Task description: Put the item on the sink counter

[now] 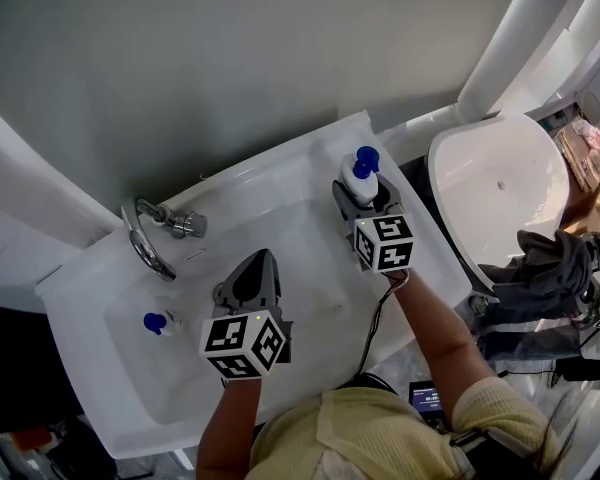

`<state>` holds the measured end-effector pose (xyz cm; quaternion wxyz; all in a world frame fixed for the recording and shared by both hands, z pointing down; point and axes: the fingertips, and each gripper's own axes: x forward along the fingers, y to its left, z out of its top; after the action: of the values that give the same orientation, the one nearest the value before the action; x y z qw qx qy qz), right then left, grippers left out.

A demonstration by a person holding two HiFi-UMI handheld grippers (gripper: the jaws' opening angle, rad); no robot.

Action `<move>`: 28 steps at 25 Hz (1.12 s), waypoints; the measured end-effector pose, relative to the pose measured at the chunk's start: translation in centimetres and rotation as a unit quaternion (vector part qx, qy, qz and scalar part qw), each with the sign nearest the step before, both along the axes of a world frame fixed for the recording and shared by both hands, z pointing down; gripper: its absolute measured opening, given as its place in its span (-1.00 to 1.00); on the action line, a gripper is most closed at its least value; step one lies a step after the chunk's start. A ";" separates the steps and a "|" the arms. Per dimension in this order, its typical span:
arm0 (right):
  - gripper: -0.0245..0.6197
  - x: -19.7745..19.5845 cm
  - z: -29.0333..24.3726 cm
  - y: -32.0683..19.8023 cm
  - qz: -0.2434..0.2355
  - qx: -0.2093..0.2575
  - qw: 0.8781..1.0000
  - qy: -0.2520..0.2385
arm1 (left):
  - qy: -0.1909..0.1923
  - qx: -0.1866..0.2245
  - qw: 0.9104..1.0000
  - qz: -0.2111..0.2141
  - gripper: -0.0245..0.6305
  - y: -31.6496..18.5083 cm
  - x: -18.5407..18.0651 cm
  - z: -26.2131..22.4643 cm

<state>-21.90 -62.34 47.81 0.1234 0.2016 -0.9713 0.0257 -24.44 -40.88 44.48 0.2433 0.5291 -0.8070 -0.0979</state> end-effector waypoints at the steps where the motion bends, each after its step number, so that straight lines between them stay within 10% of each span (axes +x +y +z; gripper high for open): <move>1: -0.06 0.1 0.1 -0.1 0.003 0.001 1.000 0.001 | 0.001 0.000 1.000 0.001 -0.81 -0.1 0.0 0.0; 28: -0.05 0.8 0.0 0.2 0.023 0.019 1.000 -0.009 | 0.010 0.000 1.000 0.014 -0.81 -0.4 0.3 0.1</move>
<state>-21.10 -62.13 47.83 0.1103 0.2259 -0.9678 0.0124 -24.19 -41.32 44.54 0.2521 0.5392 -0.7973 -0.0999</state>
